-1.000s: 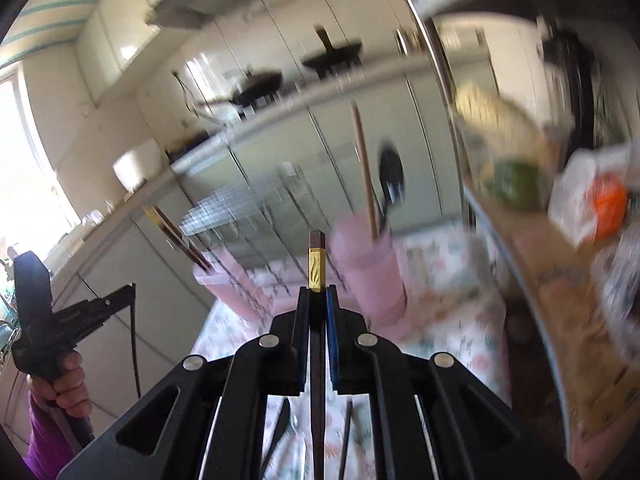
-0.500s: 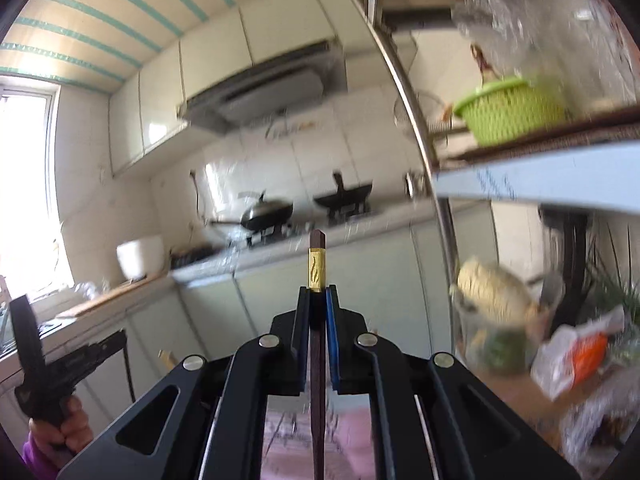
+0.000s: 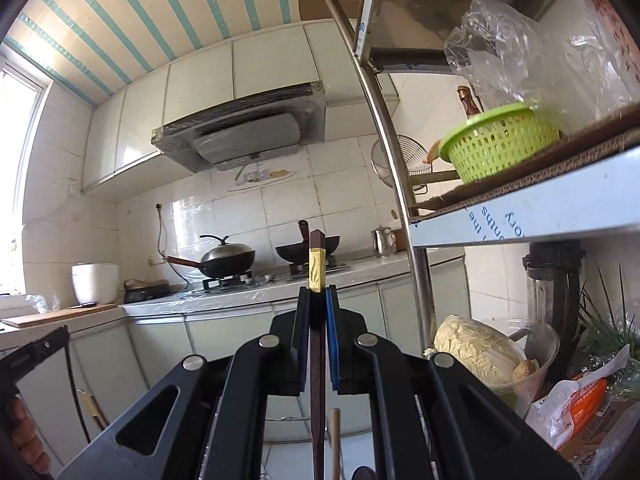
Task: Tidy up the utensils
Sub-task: 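Lift both chopsticks and lower them into the pink cup while both tools open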
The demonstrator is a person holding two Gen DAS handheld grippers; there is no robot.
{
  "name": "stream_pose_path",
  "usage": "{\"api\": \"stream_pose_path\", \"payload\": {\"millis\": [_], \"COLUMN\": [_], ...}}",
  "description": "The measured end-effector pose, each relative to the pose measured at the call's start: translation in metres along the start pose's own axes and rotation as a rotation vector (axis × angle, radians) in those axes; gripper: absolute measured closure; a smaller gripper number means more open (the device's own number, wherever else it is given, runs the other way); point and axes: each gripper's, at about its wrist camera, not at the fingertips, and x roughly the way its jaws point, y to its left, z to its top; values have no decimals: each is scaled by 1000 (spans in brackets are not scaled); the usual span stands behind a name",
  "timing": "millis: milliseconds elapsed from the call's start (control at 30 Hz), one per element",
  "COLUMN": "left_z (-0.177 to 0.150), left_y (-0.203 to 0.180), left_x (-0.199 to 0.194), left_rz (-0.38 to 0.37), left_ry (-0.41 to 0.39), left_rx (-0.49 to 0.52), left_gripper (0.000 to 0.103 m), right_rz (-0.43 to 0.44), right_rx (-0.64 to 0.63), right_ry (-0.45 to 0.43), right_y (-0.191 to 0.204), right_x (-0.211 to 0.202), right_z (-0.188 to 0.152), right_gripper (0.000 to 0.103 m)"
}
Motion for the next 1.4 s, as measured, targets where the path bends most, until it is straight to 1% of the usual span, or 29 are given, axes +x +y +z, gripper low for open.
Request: {"api": "stream_pose_path", "payload": {"millis": [133,300,467,633,800,900,967,1033,1067,1100,1167,1300,1400], "left_z": [-10,-23,-39,-55,-72,-80,-84,-86,-85,-84,-80,-68,-63], "left_y": [-3,-3,2,9,17,21,24,26,28,29,31,37,40], "left_x": [9,17,21,11,2,0,0,-3,-5,-9,-16,-36,-51], "left_rz": [26,43,36,28,20,2,-6,-12,-15,-20,-27,-16,-5], "left_ry": [-33,-54,-34,2,65,124,171,198,209,214,212,192,199], "left_rx": [41,69,65,49,46,34,33,35,32,24,9,-13,-26], "left_gripper": [97,97,97,97,97,97,97,95,89,79,71,70,70], "right_rz": [2,13,22,29,32,36,32,37,37,38,39,41,40], "right_rx": [-12,-18,-9,-13,-14,-14,-23,-23,-18,-17,-20,-16,-11], "right_ry": [2,55,122,190,261,315,344,358,357,356,353,333,326], "right_y": [0,3,3,5,5,6,7,7,6,6,6,5,3], "right_x": [7,9,3,-6,-12,-15,-15,-18,-22,-25,-30,-50,-65], "right_z": [-13,-31,-48,-61,-71,-77,-77,-77,-75,-72,-67,-55,-48], "right_gripper": [96,96,96,95,95,95,92,73,71,71,71,71,71]}}
